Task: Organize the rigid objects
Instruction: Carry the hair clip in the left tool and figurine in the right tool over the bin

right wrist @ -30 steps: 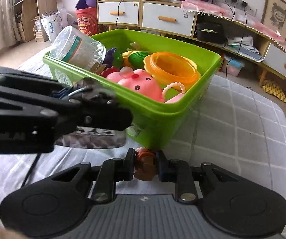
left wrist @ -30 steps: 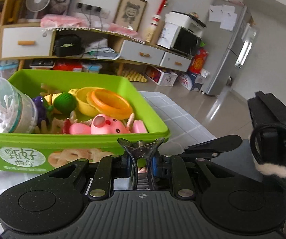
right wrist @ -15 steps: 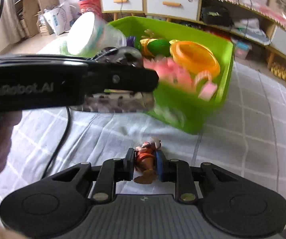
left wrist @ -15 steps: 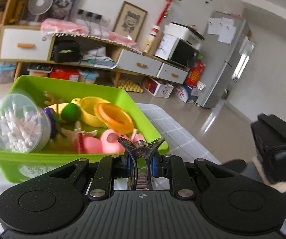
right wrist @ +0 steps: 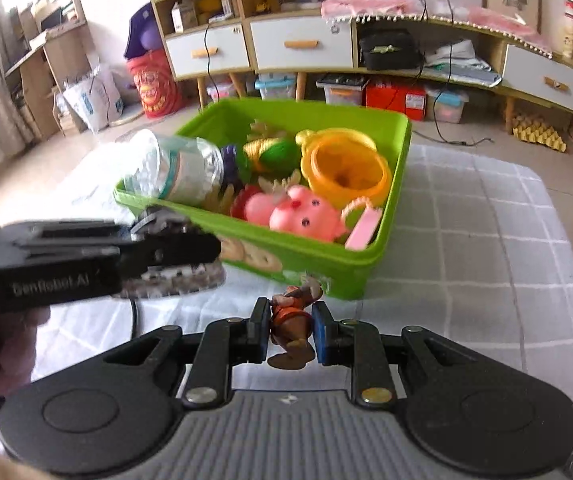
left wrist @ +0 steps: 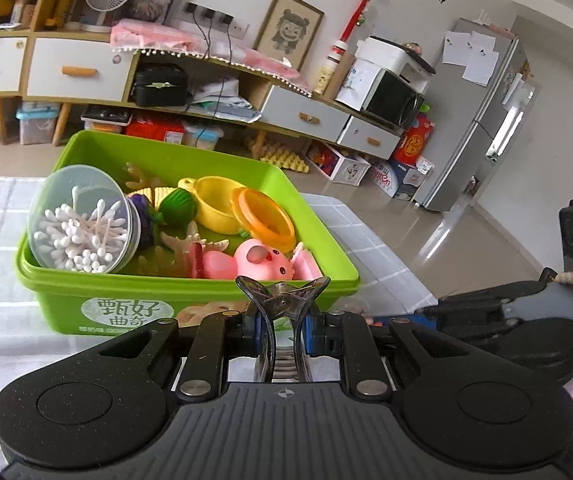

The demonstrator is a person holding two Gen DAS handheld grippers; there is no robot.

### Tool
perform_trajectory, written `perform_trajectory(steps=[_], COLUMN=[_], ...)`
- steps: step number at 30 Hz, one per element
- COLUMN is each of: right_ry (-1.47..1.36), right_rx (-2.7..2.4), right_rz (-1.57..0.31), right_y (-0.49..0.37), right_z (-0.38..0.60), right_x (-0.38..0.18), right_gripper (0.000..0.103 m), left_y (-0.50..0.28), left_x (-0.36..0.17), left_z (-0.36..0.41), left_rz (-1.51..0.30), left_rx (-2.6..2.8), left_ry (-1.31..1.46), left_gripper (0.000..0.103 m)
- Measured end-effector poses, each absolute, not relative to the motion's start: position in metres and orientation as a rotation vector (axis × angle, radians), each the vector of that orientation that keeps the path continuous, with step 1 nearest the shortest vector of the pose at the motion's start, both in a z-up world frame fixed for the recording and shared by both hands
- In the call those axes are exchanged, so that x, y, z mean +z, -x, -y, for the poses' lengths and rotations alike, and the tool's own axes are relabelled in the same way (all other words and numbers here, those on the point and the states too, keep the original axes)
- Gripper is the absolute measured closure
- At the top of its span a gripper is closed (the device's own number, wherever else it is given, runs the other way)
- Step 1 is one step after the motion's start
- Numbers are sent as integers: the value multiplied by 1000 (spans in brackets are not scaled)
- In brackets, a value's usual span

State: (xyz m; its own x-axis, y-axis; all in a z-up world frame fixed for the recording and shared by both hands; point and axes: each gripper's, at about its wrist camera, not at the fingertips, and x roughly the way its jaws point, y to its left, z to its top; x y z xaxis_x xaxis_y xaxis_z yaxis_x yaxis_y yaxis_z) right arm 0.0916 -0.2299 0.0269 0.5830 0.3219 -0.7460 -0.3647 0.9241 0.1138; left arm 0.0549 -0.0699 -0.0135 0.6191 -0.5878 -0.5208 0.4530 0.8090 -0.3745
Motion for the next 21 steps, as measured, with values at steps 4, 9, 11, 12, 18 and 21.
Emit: perform_trajectory(steps=[4,9,11,12,18,21], right_ry=[21,-29,-49,-58,-81,-68], right_rx=[396,375,362,356,335,337], right_rz=[-818,-779,-773,-769,-760,-765], right_y=[-92,-102,-110,-114,-145,-162], right_z=[231,235,236,237,226,218], right_x=[39,51,55,56,60,60], right_gripper=[69,69,69,69,69,69], left_y=[-53,-61,-67,-70,-95,-103], left_x=[-3,9,13,14,16,13], left_z=[71,70,70,71,84,88], left_rz=[-665,-645,-638,-637,-644,-645], left_rx=[-588,-570,-564,-561,-537,-532], left_ry=[195,196,193,189,114,76], left_gripper=[81,81,81,81,81,81])
